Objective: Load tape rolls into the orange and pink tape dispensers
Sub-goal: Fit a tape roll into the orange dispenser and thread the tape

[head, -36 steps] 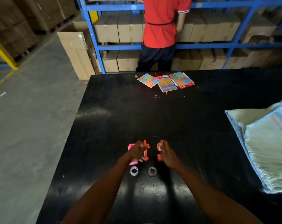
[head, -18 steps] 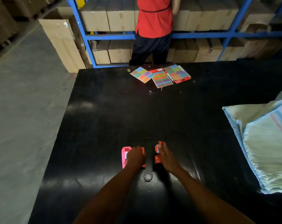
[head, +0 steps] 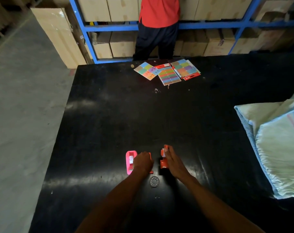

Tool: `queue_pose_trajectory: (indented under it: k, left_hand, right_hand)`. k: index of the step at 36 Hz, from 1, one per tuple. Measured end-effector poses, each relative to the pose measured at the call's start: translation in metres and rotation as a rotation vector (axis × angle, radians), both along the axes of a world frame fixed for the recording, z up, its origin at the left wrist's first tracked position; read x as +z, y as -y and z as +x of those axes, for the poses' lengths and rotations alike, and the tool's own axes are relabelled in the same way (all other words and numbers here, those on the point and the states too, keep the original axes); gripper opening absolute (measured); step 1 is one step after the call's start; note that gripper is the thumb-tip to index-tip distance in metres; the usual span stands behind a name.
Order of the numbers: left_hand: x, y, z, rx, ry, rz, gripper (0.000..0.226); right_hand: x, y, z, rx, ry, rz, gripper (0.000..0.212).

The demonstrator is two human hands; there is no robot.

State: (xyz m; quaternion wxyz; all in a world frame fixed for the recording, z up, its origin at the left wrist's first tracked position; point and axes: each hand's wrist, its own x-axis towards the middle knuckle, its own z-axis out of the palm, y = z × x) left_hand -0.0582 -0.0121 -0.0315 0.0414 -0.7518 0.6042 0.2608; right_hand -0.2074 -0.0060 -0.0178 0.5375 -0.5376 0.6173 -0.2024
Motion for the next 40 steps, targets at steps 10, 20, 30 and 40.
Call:
queue_pose_trajectory:
  k: [10,20,30,40]
  left_hand:
    - [0.014,-0.002,0.003,0.013,-0.125,-0.231,0.029]
    - [0.058,-0.015,-0.001,0.197,-1.137,0.124,0.017]
    - [0.062,-0.031,-0.011,0.124,-1.117,0.049,0.02]
    - [0.038,-0.029,-0.011,0.066,-0.74,-0.082,0.019]
  right_hand:
    - [0.02,-0.01,-0.003,0.003,0.011,-0.032,0.036]
    - [0.026,-0.024,-0.005,-0.049,-0.046,-0.108,0.05]
    - [0.032,-0.035,-0.021,-0.029,-0.072,-0.186,0.045]
    - [0.019,-0.024,-0.045,-0.154,-0.128,-0.16,0.044]
